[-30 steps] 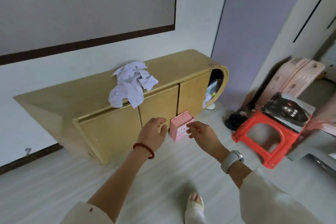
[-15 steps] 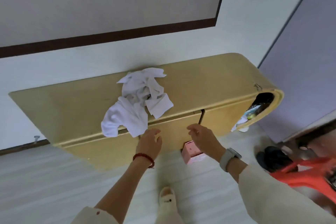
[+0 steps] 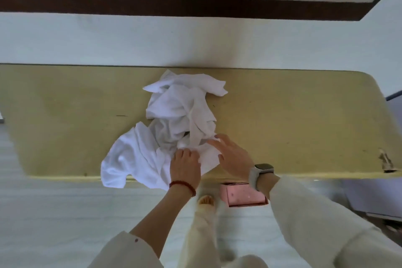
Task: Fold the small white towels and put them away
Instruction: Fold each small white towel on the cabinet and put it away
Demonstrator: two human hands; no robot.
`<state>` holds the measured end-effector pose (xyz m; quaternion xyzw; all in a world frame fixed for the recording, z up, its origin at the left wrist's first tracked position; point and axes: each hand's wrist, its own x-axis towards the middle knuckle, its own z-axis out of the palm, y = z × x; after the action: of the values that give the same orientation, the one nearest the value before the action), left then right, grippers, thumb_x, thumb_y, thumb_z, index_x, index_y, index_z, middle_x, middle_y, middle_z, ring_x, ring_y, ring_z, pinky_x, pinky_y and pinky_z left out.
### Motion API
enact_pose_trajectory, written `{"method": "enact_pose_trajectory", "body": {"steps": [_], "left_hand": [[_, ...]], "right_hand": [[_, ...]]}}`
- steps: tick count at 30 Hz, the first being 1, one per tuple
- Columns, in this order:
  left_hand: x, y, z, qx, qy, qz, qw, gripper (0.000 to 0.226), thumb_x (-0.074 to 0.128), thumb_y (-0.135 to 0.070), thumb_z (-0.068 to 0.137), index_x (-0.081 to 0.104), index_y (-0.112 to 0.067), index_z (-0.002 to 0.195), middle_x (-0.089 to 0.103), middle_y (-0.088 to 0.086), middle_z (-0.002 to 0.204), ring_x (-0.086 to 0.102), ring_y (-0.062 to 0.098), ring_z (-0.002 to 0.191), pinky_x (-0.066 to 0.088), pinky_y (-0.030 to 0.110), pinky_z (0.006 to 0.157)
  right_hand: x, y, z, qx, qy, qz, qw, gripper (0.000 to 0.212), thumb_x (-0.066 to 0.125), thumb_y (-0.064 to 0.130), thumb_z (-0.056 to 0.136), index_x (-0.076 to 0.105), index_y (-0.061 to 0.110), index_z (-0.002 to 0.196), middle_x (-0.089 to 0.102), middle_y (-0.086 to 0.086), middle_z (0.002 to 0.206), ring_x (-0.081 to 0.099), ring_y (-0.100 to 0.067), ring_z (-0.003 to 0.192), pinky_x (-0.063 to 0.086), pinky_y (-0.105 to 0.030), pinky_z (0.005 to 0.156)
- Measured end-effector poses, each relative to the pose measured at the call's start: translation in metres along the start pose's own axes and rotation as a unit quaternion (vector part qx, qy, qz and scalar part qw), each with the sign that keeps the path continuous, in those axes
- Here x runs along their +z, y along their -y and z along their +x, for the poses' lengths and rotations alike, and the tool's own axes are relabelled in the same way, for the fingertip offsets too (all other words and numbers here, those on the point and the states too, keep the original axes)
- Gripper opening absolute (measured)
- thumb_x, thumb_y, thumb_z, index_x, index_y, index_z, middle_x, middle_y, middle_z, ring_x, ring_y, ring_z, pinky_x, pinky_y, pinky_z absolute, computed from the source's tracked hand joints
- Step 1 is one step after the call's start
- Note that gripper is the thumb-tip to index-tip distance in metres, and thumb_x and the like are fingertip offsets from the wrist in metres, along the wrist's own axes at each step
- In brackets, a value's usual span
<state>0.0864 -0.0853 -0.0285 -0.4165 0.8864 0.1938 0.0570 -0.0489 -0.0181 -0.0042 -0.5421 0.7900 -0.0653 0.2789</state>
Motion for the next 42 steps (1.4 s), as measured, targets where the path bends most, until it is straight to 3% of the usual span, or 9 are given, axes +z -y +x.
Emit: {"method": "enact_pose_trajectory", "body": {"steps": [7, 10, 13, 16, 21, 25, 29, 34, 42], "left_hand": [[-0.02, -0.004, 0.016, 0.033, -0.144, -0.073, 0.986, 0.018, 0.039, -0.018, 0.078, 0.055, -0.017, 0.069, 0.059, -0.006, 0.064, 0.056, 0.019, 0.06, 0.037, 0.026, 0.065], [-0.039, -0.019, 0.022, 0.014, -0.221, -0.122, 0.967, 0.021, 0.037, -0.016, 0.081, 0.056, -0.013, 0.074, 0.062, -0.004, 0.069, 0.055, 0.016, 0.064, 0.028, 0.02, 0.07], [-0.059, -0.049, 0.03, -0.018, -0.277, -0.179, 0.944, 0.027, 0.035, -0.018, 0.084, 0.059, -0.007, 0.078, 0.063, 0.002, 0.072, 0.056, 0.018, 0.066, 0.039, 0.025, 0.071], [-0.077, -0.095, 0.029, -0.042, -0.341, -0.215, 0.914, 0.034, 0.033, -0.023, 0.085, 0.059, -0.002, 0.085, 0.062, 0.004, 0.077, 0.054, 0.016, 0.07, 0.039, 0.022, 0.067], [-0.102, -0.188, 0.025, -0.102, -0.379, -0.28, 0.876, 0.034, 0.04, -0.028, 0.087, 0.057, -0.003, 0.101, 0.057, -0.004, 0.086, 0.053, 0.015, 0.079, 0.039, 0.027, 0.069], [-0.114, -0.241, 0.039, -0.109, -0.337, -0.229, 0.907, 0.016, 0.051, -0.024, 0.092, 0.06, -0.011, 0.094, 0.064, 0.0, 0.083, 0.059, 0.023, 0.079, 0.045, 0.033, 0.065], [-0.135, -0.273, 0.066, -0.087, -0.349, -0.178, 0.916, 0.018, 0.053, -0.026, 0.091, 0.062, -0.011, 0.095, 0.065, 0.003, 0.091, 0.058, 0.023, 0.089, 0.043, 0.033, 0.067], [-0.17, -0.302, 0.078, -0.026, -0.418, -0.183, 0.889, 0.018, 0.053, -0.014, 0.091, 0.065, -0.008, 0.102, 0.067, 0.01, 0.1, 0.058, 0.028, 0.094, 0.045, 0.034, 0.077], [-0.13, -0.286, 0.047, 0.064, -0.41, -0.171, 0.894, 0.006, 0.066, -0.009, 0.082, 0.069, -0.011, 0.088, 0.061, -0.006, 0.078, 0.051, 0.011, 0.068, 0.036, 0.017, 0.057]], "right_hand": [[-0.021, -0.029, 0.03, -0.072, 0.131, -0.06, 0.987, 0.03, 0.044, 0.029, 0.092, 0.054, 0.013, 0.115, 0.032, -0.001, 0.138, 0.049, -0.022, 0.108, 0.042, -0.031, 0.079], [-0.055, -0.044, 0.022, -0.101, 0.147, 0.031, 0.983, 0.034, 0.05, 0.034, 0.091, 0.055, 0.006, 0.11, 0.048, 0.0, 0.114, 0.047, -0.013, 0.079, 0.037, -0.021, 0.073], [-0.099, -0.069, 0.013, -0.119, 0.159, 0.103, 0.975, 0.031, 0.057, 0.026, 0.089, 0.057, -0.005, 0.089, 0.046, 0.0, 0.072, 0.037, -0.002, 0.055, 0.03, -0.012, 0.055], [-0.145, -0.106, 0.001, -0.136, 0.142, 0.114, 0.974, 0.029, 0.059, 0.021, 0.088, 0.053, -0.003, 0.074, 0.043, -0.003, 0.068, 0.033, -0.006, 0.056, 0.028, -0.016, 0.054], [-0.21, -0.183, -0.035, -0.114, 0.076, 0.054, 0.989, 0.024, 0.056, 0.025, 0.088, 0.047, 0.015, 0.068, 0.046, 0.002, 0.067, 0.04, -0.012, 0.06, 0.03, -0.023, 0.057], [-0.252, -0.236, -0.057, -0.047, -0.042, 0.075, 0.995, 0.025, 0.054, 0.026, 0.089, 0.043, 0.017, 0.068, 0.045, 0.006, 0.062, 0.043, -0.01, 0.058, 0.031, -0.021, 0.055], [-0.293, -0.261, -0.07, -0.012, -0.201, 0.105, 0.974, 0.015, 0.054, 0.027, 0.09, 0.059, 0.013, 0.089, 0.065, -0.004, 0.077, 0.06, -0.023, 0.074, 0.044, -0.031, 0.066], [-0.327, -0.272, -0.086, -0.049, -0.352, 0.142, 0.924, 0.011, 0.053, 0.021, 0.091, 0.06, 0.013, 0.093, 0.062, 0.003, 0.074, 0.058, -0.02, 0.067, 0.042, -0.027, 0.065], [-0.282, -0.3, -0.121, -0.065, -0.38, 0.157, 0.909, 0.012, 0.053, 0.013, 0.09, 0.063, 0.011, 0.096, 0.064, 0.003, 0.078, 0.063, -0.018, 0.067, 0.053, -0.038, 0.066]]}}
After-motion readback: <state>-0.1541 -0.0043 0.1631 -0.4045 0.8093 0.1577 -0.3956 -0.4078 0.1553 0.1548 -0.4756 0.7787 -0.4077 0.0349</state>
